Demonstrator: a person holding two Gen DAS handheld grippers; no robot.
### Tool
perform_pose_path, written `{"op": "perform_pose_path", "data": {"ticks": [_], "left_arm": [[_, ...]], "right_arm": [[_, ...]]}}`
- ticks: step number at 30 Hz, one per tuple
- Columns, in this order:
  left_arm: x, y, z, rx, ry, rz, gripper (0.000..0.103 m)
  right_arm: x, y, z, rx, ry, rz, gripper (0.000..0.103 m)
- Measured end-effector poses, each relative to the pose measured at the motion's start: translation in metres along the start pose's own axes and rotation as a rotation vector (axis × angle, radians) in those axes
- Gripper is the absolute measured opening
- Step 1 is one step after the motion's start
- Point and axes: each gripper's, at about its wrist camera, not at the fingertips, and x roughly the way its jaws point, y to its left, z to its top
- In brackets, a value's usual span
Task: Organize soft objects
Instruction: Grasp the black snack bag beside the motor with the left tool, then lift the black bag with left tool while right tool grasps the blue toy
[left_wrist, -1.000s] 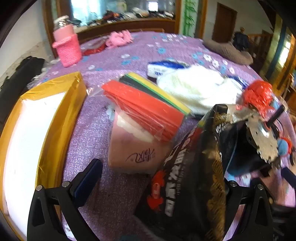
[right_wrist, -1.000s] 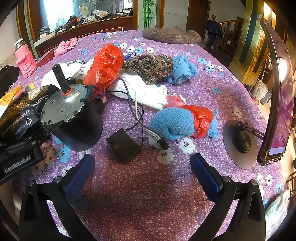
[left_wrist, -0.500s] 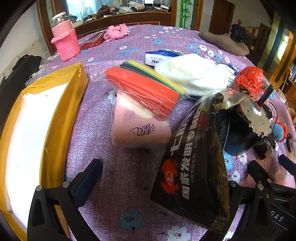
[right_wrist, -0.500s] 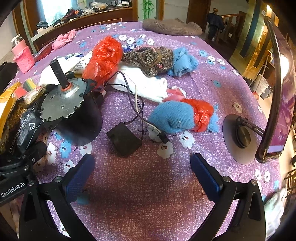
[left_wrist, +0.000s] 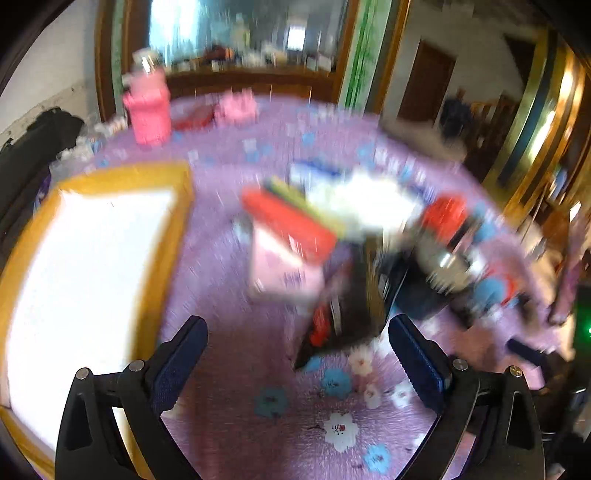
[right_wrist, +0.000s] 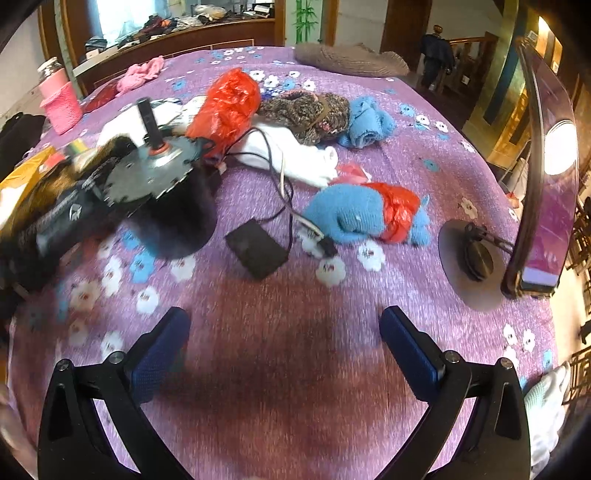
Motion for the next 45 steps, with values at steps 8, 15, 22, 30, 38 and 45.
{"op": "perform_pose_path", "data": {"ticks": [8, 15, 22, 30, 38, 45], "left_arm": [[-0.129, 0.067, 0.007, -0.086, -0.375, 0.085, 0.103], [-0.108, 0.044, 0.002, 0.01, -0.206, 0.049, 0.101], [-0.078, -0.008, 0.001, 0.13, -0.011, -0.085, 0.066], [-0.021, -0.027, 0.035, 0.18, 0.082, -0.11, 0.068], [0.066, -0.036, 0.038, 0.207, 0.179, -0.111, 0.036], [0.052, -0.008, 0.04, 0.081, 0.167, -0.214, 0.031]], "right_arm": [[-0.095, -0.006, -0.015, -0.018, -0.424, 0.03, 0.103], [-0.062, -0.002, 0.026, 0.033, -0.29, 0.137, 0.103], [-0.056, -0.013, 0.008, 0.034, -0.281, 0.182, 0.103], [-0.067, -0.04, 0.011, 0.066, -0.27, 0.223, 0.103], [-0.06, -0.052, 0.015, 0.122, -0.218, 0.291, 0.103], [-0.046, -0.067, 0.022, 0.177, -0.166, 0.236, 0.103]]}}
